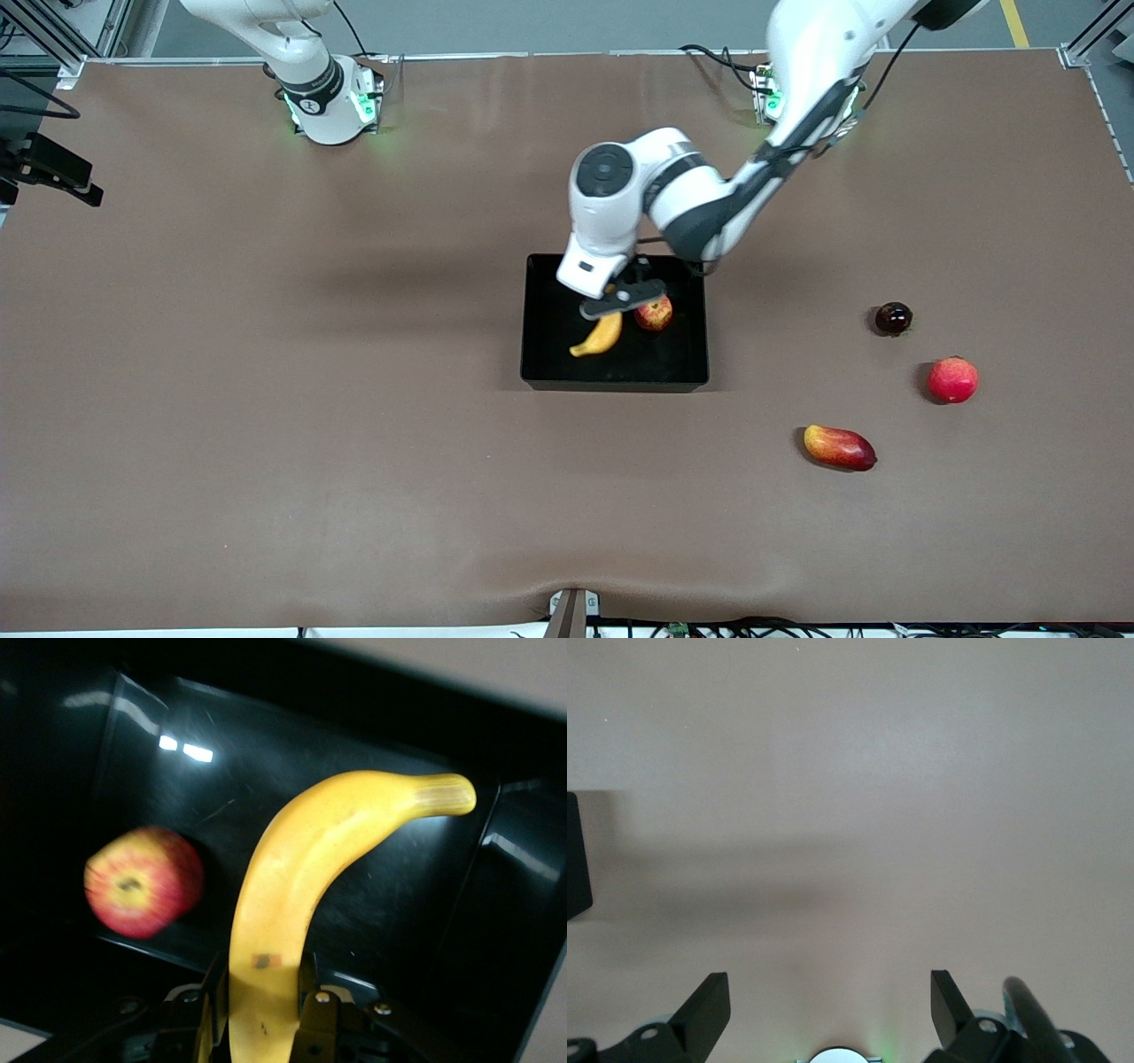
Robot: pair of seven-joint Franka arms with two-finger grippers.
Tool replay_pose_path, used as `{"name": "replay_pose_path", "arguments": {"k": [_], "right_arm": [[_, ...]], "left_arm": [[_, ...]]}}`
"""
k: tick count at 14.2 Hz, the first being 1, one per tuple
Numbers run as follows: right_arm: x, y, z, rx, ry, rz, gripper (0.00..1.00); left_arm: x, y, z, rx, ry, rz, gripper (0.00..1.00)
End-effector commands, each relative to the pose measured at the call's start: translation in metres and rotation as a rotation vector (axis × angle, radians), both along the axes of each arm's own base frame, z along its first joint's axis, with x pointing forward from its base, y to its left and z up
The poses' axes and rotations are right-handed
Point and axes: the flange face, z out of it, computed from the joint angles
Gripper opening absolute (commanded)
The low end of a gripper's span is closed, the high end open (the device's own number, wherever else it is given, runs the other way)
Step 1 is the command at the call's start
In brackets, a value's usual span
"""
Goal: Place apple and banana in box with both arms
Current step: 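Lower the banana into the box and open the left gripper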
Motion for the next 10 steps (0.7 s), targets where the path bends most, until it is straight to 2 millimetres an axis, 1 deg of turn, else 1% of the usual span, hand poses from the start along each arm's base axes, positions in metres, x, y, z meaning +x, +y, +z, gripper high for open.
{"name": "replay_pose_path", "arguments": {"k": [1,2,4,5,7,8,9,10], "right_arm": [[-0.004,-0.004,0.004,0.010,-0.011,0.005,1.00],[-0.004,-0.004,0.004,0.010,-0.008,0.004,1.00],[-0.006,-0.007,0.004,0.009,-0.003,0.000,1.00],[-0.005,-0.005,0.004,0.010,-0.006,0.003,1.00],[-0.004,0.005,0.005,0.010,-0.009,0.020,1.00],[-0.005,0.003,0.005,0.010,-0.008,0.017,1.00],[-0.005,-0.003,0.004,0.010,-0.007,0.006,1.00],[-0.005,-0.006,0.004,0.010,-0.007,0.001,1.00]], "left_arm": [[0.003,-0.009,-0.026,-0.017,-0.025,0.007,0.00],[0.001,-0.014,-0.035,-0.037,-0.019,0.001,0.00],[0.001,-0.014,-0.053,-0.033,-0.001,-0.004,0.00],[0.004,-0.015,-0.059,-0.035,0.006,0.000,0.00],[0.007,-0.014,-0.060,-0.037,0.007,0.004,0.00],[0.006,-0.014,-0.065,-0.035,0.016,0.006,0.03],[0.009,-0.015,-0.063,-0.040,0.011,0.009,0.30],[0.014,-0.015,-0.057,-0.048,0.002,0.014,0.87]]}}
